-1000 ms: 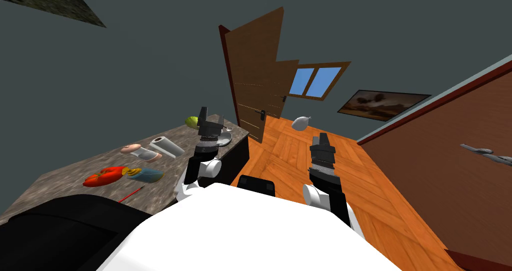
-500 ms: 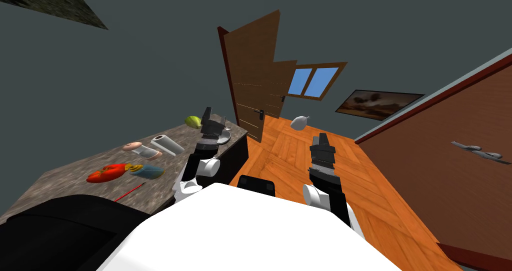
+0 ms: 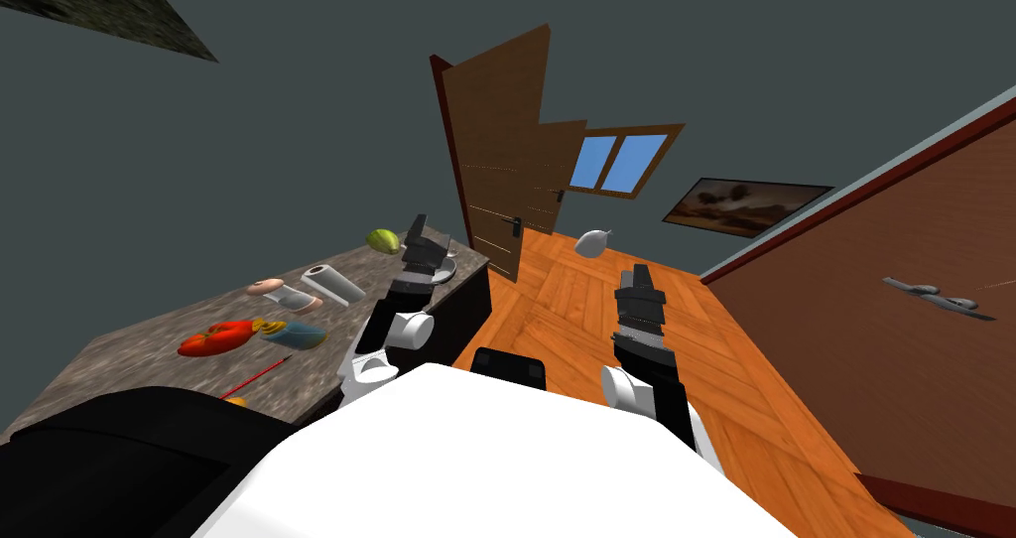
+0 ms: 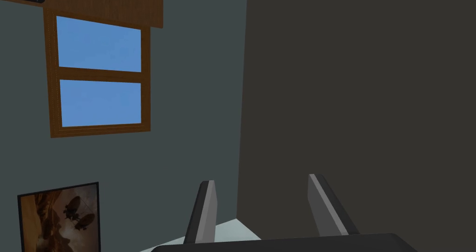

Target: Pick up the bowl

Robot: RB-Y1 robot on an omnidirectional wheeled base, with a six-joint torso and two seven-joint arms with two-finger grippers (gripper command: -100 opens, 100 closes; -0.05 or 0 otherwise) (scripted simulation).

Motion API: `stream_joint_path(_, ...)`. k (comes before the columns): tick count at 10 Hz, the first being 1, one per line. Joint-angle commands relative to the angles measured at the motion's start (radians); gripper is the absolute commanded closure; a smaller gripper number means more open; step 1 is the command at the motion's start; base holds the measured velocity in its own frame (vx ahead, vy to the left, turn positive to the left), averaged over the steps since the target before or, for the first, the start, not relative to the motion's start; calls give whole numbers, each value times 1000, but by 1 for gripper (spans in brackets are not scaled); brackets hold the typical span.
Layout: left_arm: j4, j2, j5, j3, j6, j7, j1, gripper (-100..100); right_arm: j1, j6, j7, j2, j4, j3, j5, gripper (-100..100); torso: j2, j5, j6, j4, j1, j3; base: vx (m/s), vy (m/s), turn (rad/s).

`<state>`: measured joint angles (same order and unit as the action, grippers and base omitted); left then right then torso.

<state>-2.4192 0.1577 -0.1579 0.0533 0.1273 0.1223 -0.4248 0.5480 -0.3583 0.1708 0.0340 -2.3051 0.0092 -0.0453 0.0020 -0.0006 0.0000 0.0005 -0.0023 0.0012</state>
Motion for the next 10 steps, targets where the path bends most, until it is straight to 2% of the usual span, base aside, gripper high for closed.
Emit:
stream_joint_path(1, -9, 11, -13, 8, -50, 9, 8, -100, 0, 0, 0, 0, 0, 0, 0, 0, 0, 0, 0, 0, 0, 0, -31, -41, -7)
stream_joint_path(4, -14, 21, -25, 16, -134, 17, 15, -100, 0, 0, 0, 0, 0, 0, 0, 0, 0, 0, 0, 0, -1, 0, -29, -42, -3)
stream_joint_path(5, -14, 21, -25, 16, -143, 17, 15, -100, 0, 0, 0, 0, 0, 0, 0, 0, 0, 0, 0, 0, 0, 0, -8, -17, 2)
stream_joint_path(10, -30, 55, -70, 46, -302, 45, 36, -100, 0, 0, 0, 0, 0, 0, 0, 0, -1, 0, 0, 0, 0, 0, -18, -36, 3)
